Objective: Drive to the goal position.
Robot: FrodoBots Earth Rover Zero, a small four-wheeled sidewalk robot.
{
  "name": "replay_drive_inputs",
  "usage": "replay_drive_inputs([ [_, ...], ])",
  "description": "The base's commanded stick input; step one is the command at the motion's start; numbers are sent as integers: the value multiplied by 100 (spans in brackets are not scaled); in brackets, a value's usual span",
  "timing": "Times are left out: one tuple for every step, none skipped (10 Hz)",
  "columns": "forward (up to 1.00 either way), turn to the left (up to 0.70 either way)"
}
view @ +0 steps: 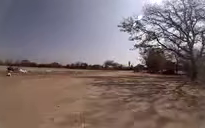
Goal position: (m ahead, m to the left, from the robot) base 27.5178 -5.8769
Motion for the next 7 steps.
replay_drive_inputs([
  [100,0],
  [100,0],
  [100,0],
  [100,0],
  [100,0],
  [100,0],
  [100,0],
])
